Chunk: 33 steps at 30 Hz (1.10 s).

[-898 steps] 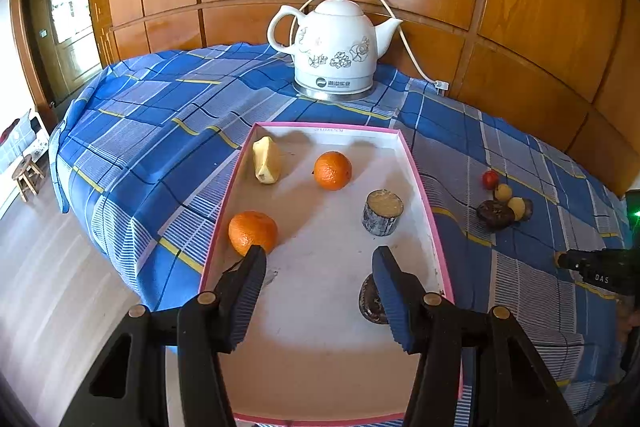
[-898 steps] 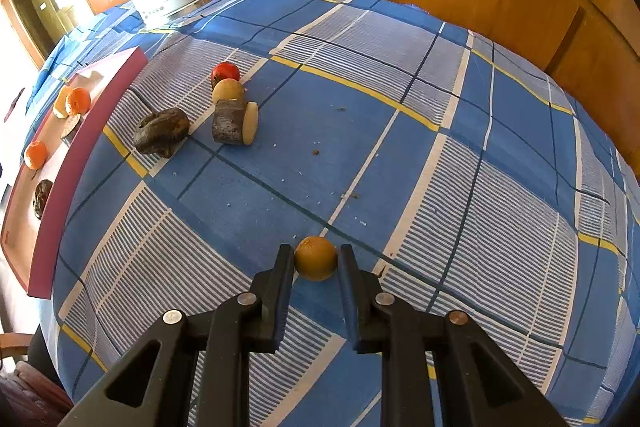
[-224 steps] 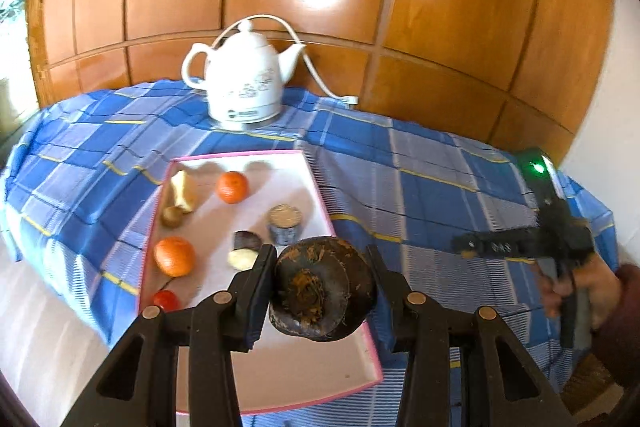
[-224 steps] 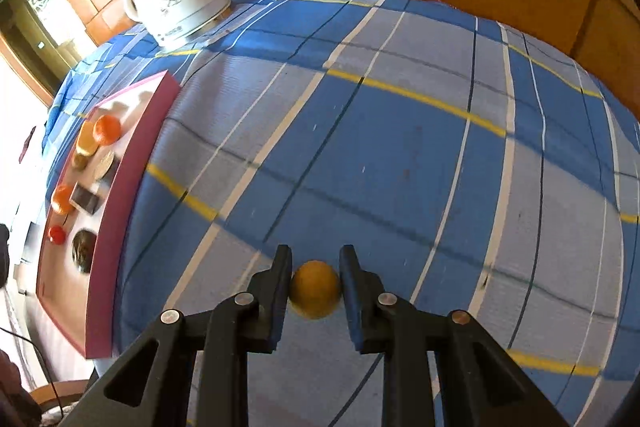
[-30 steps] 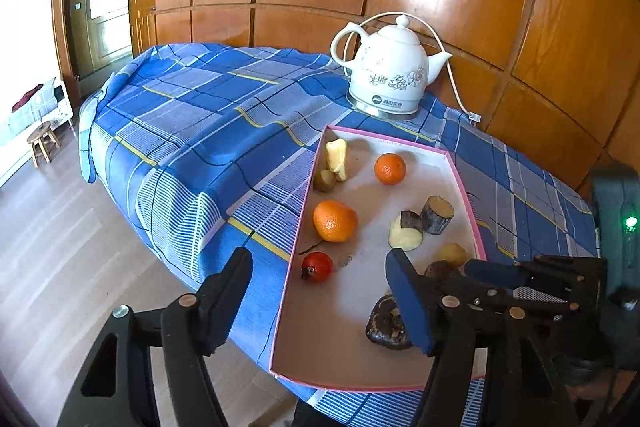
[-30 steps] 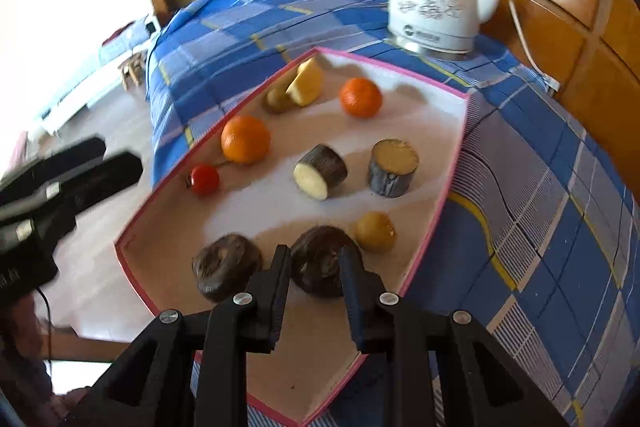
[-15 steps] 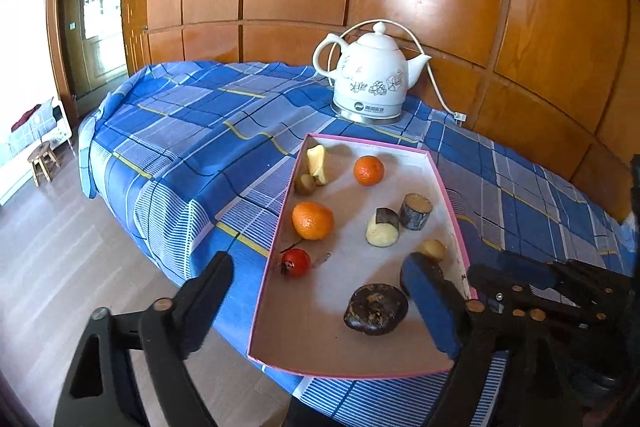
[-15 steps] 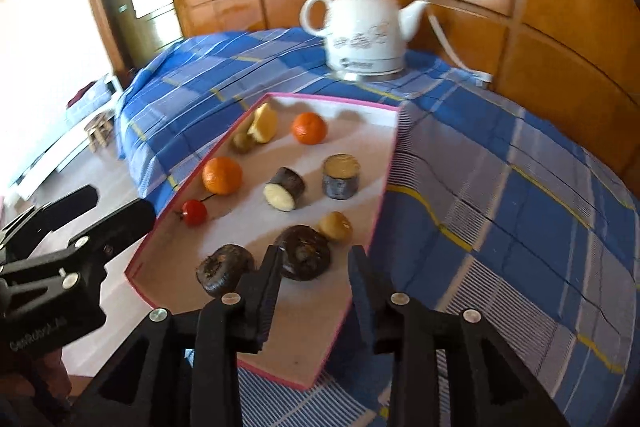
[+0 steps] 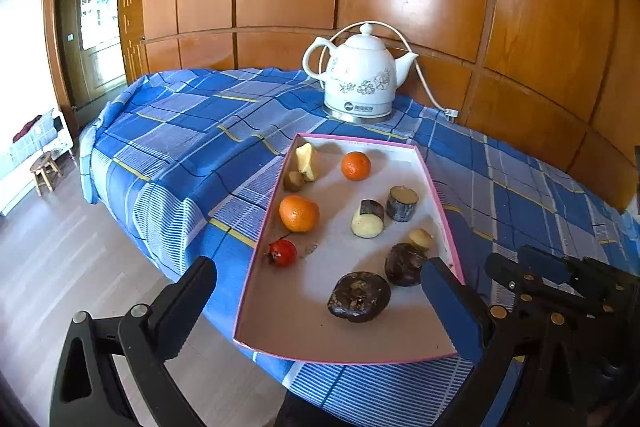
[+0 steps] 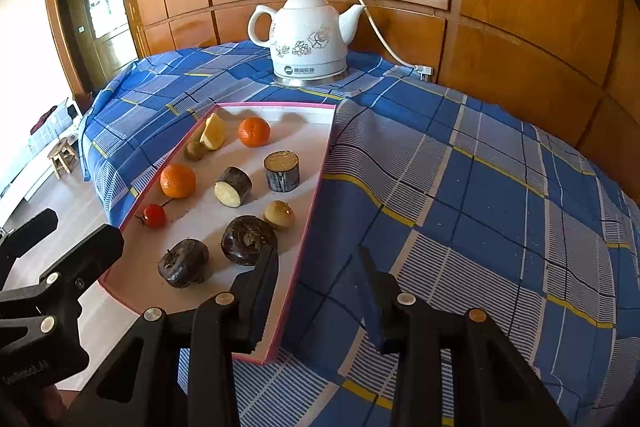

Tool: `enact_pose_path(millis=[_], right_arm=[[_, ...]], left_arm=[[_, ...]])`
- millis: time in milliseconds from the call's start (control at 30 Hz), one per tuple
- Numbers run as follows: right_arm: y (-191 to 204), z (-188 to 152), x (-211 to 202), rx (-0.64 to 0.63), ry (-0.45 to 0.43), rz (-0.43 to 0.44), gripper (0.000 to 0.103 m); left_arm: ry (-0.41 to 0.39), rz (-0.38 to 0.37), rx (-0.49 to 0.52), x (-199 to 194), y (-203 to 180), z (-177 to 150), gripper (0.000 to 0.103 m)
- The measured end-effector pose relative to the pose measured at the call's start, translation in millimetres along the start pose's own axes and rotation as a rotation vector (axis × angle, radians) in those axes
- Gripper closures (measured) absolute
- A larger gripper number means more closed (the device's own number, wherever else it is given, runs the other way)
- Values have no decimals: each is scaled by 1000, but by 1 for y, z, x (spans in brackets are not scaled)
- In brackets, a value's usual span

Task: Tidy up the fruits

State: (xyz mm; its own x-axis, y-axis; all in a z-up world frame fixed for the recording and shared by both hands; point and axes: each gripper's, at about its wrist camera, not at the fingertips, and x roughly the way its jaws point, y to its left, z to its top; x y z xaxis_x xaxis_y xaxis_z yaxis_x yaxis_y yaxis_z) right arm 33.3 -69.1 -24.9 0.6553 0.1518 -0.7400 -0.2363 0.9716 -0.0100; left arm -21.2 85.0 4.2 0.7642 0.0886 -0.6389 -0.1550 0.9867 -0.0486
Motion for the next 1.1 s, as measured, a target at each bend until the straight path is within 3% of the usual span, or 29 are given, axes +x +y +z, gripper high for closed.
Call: enact_pose_path(millis=[400,667,1100], right_arm=[[5,0,-4,-17,-20,-31,64],[9,-1,-8,-35,-46,-56,64],[2,1,-16,22,-119,-92,64]], left_arm=[[-32,10,-47,-4,13,4,0],[-20,61,-66,1,18,2,0],[-24,89,-90,0,18,-1,0]])
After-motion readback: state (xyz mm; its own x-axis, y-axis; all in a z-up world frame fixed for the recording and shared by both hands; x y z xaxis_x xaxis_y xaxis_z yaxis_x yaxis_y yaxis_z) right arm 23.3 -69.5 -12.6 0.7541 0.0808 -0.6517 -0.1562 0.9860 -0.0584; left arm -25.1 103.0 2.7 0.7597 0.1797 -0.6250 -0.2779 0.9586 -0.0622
